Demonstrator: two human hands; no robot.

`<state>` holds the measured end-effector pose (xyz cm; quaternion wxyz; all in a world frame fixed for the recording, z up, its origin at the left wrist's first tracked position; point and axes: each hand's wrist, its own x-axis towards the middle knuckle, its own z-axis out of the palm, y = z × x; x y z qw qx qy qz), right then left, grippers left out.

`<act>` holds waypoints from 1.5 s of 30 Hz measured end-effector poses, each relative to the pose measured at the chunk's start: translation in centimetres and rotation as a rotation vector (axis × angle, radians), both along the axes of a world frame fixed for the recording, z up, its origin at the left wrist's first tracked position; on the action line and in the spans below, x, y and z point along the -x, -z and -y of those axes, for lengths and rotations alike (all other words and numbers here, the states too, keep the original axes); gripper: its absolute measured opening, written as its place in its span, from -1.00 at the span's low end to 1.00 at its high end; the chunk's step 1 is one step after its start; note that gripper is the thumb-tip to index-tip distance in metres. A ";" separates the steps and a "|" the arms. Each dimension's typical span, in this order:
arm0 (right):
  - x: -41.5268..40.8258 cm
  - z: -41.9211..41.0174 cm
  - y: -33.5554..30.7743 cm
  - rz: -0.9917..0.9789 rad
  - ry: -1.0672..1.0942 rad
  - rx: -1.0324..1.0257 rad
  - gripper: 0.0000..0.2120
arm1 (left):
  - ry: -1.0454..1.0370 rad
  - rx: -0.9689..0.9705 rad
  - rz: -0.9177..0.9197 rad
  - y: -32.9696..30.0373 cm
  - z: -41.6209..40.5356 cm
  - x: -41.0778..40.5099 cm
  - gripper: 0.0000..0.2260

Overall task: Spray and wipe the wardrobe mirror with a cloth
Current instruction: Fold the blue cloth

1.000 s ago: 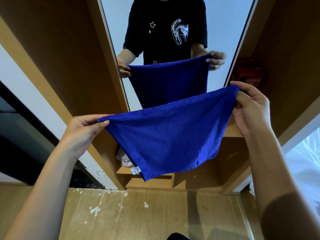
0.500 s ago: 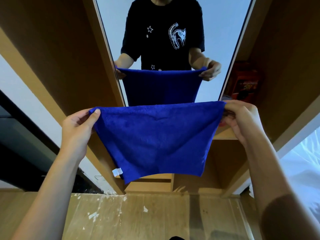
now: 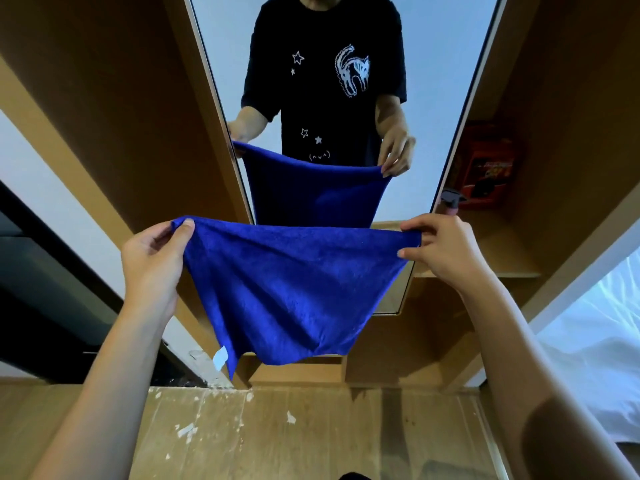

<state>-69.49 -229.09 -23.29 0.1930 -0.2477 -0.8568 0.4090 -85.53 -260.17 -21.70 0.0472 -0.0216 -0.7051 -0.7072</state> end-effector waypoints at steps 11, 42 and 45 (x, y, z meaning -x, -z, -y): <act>-0.2 0.1 0.0 -0.078 -0.034 0.073 -0.88 | -0.059 0.002 0.029 -0.1 0.7 0.2 -0.90; 0.6 0.0 -2.7 -0.071 -0.025 -0.237 -0.74 | -0.015 0.066 0.002 -0.1 1.3 1.0 -0.87; 0.7 0.1 -3.0 -0.102 -0.043 -0.312 -0.80 | 0.002 0.061 0.007 -0.1 1.4 1.0 -0.87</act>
